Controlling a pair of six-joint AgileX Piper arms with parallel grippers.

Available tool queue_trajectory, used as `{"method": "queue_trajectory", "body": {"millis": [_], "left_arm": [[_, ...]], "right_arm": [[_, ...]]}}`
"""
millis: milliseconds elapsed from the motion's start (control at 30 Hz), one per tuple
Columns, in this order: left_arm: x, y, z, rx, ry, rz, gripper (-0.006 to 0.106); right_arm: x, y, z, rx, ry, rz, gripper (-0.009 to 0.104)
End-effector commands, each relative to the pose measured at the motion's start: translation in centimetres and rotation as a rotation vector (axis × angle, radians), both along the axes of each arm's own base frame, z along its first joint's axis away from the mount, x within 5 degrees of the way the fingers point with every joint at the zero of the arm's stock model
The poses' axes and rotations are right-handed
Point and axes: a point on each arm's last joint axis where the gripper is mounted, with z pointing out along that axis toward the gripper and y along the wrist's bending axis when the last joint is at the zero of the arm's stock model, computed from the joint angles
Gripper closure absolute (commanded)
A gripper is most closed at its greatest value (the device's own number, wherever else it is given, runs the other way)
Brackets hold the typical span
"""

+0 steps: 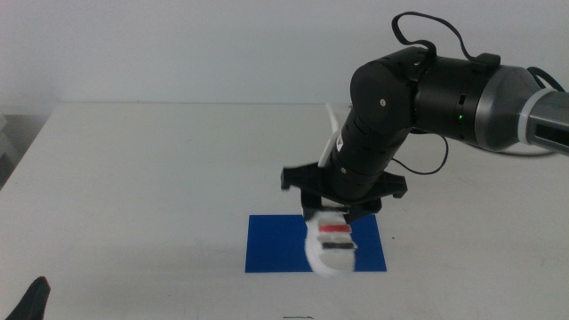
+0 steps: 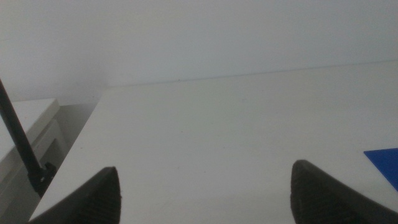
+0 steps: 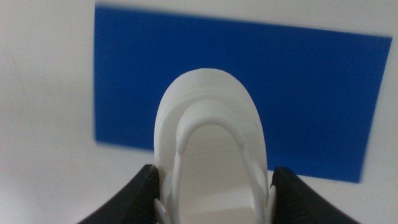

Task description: Use one arm to grab the shoe from the table and place it on the mat.

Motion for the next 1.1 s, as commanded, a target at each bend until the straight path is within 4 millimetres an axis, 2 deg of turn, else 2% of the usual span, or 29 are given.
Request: {"method": "queue_trajectory", "body": {"millis": [0, 233, 400, 467, 833, 1067], "left_arm": [[-0.1, 0.0, 1.0, -0.021, -0.104, -0.002, 0.007], [-0.1, 0.0, 1.0, -0.021, -0.104, -0.002, 0.007], [-0.1, 0.0, 1.0, -0.021, -0.104, -0.002, 0.007], [-0.1, 0.0, 1.0, -0.021, -0.104, -0.002, 0.007], [-0.1, 0.0, 1.0, -0.021, -0.104, -0.002, 0.007], [-0.1, 0.0, 1.0, -0.021, -0.104, -0.002, 0.007]], "right_arm": [[0.2, -0.1, 3.0, 0.126, -0.07, -0.181, 0.096], [0.9, -0.6, 3.1, 0.217, -0.026, -0.629, 0.096], [1.3, -1.1, 3.0, 0.187, -0.074, -0.685, 0.096], [1.3, -1.2, 2.8, 0.195, -0.06, -0.763, 0.096], [0.0, -3.0, 2.1, 0.121, 0.087, -1.432, 0.096], [0.5, -2.8, 2.5, 0.109, 0.081, -1.491, 0.096]]}}
